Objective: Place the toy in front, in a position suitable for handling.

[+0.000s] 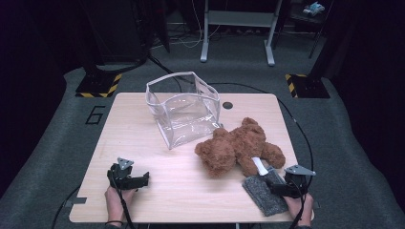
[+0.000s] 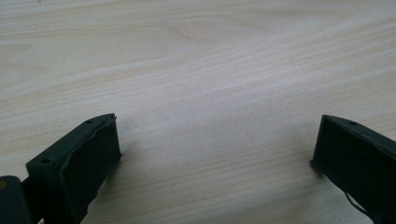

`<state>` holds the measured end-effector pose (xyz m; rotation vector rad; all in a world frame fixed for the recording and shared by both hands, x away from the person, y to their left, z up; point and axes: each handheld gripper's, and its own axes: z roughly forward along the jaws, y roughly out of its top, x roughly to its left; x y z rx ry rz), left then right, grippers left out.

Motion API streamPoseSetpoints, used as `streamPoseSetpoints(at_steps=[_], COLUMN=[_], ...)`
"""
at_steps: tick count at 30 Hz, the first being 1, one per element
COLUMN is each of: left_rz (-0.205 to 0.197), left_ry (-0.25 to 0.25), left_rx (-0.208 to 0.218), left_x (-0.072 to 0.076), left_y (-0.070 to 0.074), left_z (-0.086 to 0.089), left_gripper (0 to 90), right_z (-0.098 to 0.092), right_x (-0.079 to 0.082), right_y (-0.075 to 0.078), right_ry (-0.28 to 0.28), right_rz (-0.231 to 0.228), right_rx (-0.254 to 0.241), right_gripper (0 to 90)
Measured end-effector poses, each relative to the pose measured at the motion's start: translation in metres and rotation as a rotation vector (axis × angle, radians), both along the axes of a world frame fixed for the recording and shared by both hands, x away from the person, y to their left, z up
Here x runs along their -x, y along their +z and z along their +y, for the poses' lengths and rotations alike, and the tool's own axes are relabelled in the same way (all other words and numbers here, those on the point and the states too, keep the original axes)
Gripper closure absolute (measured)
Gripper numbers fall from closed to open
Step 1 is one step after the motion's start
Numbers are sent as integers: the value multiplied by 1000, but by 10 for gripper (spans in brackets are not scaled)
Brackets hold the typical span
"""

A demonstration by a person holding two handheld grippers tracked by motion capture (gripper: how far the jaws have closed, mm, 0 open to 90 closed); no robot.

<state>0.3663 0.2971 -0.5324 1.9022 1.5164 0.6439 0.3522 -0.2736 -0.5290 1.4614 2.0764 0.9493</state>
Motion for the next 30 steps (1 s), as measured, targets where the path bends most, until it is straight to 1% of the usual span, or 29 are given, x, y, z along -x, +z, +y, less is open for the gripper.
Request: streamPoseSetpoints(at_steps=[9, 10, 11, 12, 14, 15, 17, 18, 20, 22, 23, 26, 27, 28, 29, 30], left_rz=[1, 2, 4, -3, -5, 2, -11, -10, -21, -39, -43, -61, -76, -80, -77, -86], left_ry=[-3, -12, -12, -7, -14, -21, -37, -46, -69, -88, -104, -129, -135, -145, -160, -160], left_rx=[-2, 3, 12, 21, 51, 53, 63, 64, 76, 72, 68, 60, 60, 59, 50, 53], left_x=[1, 1, 1, 1, -1, -3, -7, -10, -16, -24, -29, -39, -42, -45, -49, -53], left_y=[0, 1, 1, 1, 2, 4, 9, 12, 20, 29, 34, 45, 49, 53, 59, 61], left_z=[0, 0, 0, 0, 0, -1, -6, -8, -14, -22, -26, -37, -41, -43, -46, -48], left_gripper=[1, 2, 3, 1, 2, 2, 3, 5, 6, 12, 17, 30, 33, 42, 48, 56], right_z=[0, 0, 0, 0, 0, 0, 0, 0, 0, 0, 0, 0, 0, 0, 0, 0], right_x=[0, 0, 0, 0, 0, 0, 0, 0, 0, 0, 0, 0, 0, 0, 0, 0], right_y=[0, 0, 0, 0, 0, 0, 0, 0, 0, 0, 0, 0, 0, 0, 0, 0], right_ry=[-1, -1, 0, 0, -1, -5, 0, 2, -1, 5, 5, 4, 4, 4, 4, 4], right_rz=[3, 3, 3, 3, 4, 8, 3, 3, 6, 1, 1, 0, 0, 0, 1, 1], right_rx=[-3, -3, -2, -2, -5, -8, -4, -4, -7, -2, -2, -1, -1, -1, -2, -2], right_gripper=[65, 65, 65, 65, 66, 66, 66, 66, 68, 69, 69, 68, 68, 69, 69, 69])
